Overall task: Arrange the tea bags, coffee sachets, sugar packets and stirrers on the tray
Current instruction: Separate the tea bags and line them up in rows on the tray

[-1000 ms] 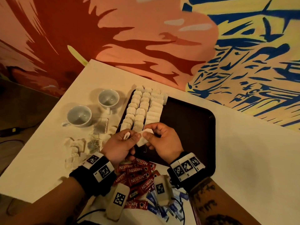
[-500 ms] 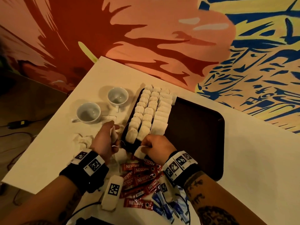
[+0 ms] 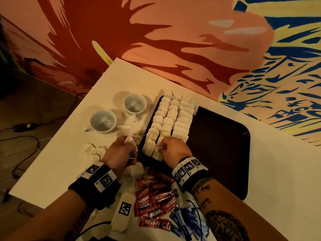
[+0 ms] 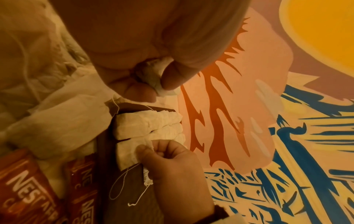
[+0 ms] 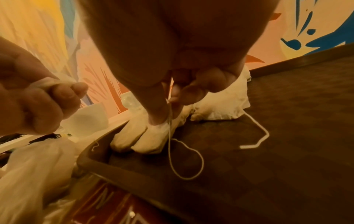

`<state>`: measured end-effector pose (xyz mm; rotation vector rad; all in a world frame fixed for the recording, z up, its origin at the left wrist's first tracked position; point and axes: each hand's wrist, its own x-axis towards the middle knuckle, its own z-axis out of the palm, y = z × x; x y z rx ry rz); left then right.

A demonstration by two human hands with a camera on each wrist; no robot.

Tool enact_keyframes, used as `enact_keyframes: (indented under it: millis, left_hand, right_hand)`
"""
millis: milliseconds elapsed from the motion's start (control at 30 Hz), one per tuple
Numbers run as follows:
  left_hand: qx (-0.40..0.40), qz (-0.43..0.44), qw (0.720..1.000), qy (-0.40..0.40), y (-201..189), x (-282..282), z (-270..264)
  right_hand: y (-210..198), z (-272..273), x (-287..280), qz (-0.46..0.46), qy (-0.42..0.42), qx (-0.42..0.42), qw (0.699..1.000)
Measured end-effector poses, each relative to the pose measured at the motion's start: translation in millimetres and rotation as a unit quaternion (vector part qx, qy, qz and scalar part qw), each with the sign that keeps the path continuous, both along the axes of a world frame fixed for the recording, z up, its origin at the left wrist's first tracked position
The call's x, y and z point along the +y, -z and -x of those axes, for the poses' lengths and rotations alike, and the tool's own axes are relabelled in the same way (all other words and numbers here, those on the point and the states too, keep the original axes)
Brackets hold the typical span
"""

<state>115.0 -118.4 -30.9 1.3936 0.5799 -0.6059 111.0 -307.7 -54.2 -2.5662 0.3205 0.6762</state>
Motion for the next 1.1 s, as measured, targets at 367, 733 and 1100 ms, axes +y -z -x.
enact_keyframes:
  millis: [367,733,1100]
  left_hand:
    - [-0.019,-0.013,0.999,0.048,8.9,-1.1,-4.5]
    - [-0.049,0.000,0.997,0.065,6.5,-9.4,-1.2]
    - [-0.101,-0.009,0.990,0.102,0.2,-37.9,10.1]
  right_hand:
    - [-8.6,7.4,1.8,0.030,0.022,-0.051,0.998]
    - [-4.9,8.8,2.9,0.017,0.025,-0.024,0.999]
    - [-31.2,43.0,3.5,-0.342,0.143,-0.175,0.912]
